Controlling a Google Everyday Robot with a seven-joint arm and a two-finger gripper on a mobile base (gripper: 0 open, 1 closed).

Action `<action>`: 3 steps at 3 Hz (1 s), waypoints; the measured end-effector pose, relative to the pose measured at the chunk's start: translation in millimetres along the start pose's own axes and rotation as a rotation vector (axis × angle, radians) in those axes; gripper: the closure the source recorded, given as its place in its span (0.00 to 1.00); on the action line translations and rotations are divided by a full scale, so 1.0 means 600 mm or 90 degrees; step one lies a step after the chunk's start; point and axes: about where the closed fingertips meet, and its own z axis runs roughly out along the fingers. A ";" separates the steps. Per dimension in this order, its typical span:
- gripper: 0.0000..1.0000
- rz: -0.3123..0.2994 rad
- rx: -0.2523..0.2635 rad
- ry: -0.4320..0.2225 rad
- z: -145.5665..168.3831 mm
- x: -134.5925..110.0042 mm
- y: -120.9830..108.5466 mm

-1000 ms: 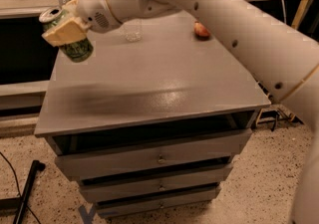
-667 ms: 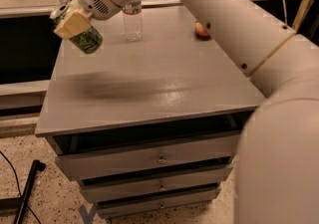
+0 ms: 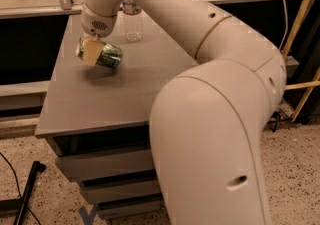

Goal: Knock green can over

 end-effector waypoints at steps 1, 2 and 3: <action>0.59 -0.021 -0.079 0.176 0.000 0.093 0.061; 0.36 -0.020 -0.121 0.233 0.000 0.129 0.091; 0.13 -0.022 -0.108 0.226 0.007 0.125 0.082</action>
Offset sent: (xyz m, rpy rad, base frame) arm -0.0240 -0.0549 -0.0292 -0.2974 0.0471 0.0421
